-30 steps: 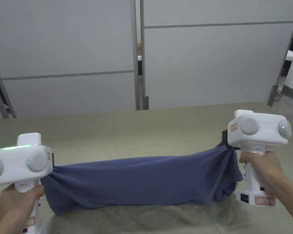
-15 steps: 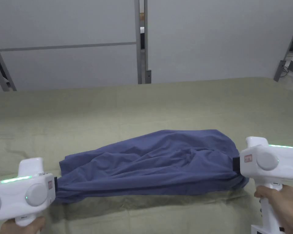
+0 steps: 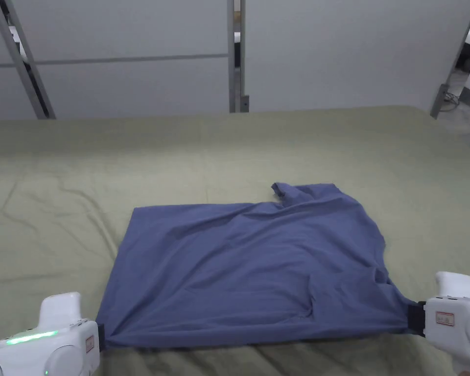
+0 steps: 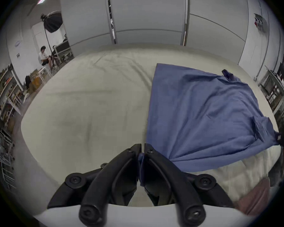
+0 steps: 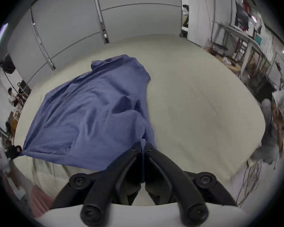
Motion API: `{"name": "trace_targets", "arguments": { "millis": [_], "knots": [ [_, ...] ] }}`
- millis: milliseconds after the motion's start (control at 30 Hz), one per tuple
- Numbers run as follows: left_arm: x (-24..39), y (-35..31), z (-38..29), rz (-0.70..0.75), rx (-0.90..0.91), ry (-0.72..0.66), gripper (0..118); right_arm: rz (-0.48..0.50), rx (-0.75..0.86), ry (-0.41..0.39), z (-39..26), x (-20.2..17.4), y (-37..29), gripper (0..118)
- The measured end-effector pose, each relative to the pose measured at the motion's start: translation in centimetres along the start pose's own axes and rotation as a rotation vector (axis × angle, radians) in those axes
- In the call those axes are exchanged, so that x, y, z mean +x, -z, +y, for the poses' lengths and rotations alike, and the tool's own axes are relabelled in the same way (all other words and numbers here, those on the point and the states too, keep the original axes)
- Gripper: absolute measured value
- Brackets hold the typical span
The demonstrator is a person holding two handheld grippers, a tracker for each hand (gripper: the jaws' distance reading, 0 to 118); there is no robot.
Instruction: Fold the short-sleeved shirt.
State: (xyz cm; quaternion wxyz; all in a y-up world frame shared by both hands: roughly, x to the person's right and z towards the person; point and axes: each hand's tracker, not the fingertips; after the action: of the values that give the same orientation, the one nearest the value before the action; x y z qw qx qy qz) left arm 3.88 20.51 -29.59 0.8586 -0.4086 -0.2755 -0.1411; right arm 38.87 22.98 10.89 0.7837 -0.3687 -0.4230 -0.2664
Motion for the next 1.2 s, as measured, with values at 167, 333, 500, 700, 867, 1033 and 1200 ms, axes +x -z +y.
{"name": "trace_targets", "arguments": {
  "millis": [167,333,500,700,867,1033,1200],
  "knots": [
    [-0.2,-1.7,-4.0,-0.012,-0.062,0.059,5,-0.034,-0.042,-0.001,-4.4,2.0,-0.5,2],
    [1.4,-2.4,-4.0,-0.024,-0.063,0.075,25,-0.016,-0.033,0.077,-4.9,2.9,1.1,9],
    [0.6,-3.9,-3.2,-0.098,-0.046,0.027,85,-0.029,-0.048,0.044,-4.9,2.0,0.1,67],
    [0.0,-7.1,-4.4,-0.160,-0.031,0.047,46,-0.027,0.028,-0.069,-4.5,0.3,-4.6,32],
    [-1.3,-7.8,-6.5,-0.205,-0.064,0.025,4,-0.020,0.064,-0.117,-4.7,-1.1,-7.0,0],
    [-1.5,-6.6,-7.7,-0.158,-0.108,-0.011,5,0.011,0.040,-0.123,-5.6,-2.0,-5.9,0],
    [-2.5,-3.0,-7.1,-0.184,-0.179,-0.078,81,0.040,0.001,-0.081,-6.1,-2.0,-4.5,0]
  ]
}}
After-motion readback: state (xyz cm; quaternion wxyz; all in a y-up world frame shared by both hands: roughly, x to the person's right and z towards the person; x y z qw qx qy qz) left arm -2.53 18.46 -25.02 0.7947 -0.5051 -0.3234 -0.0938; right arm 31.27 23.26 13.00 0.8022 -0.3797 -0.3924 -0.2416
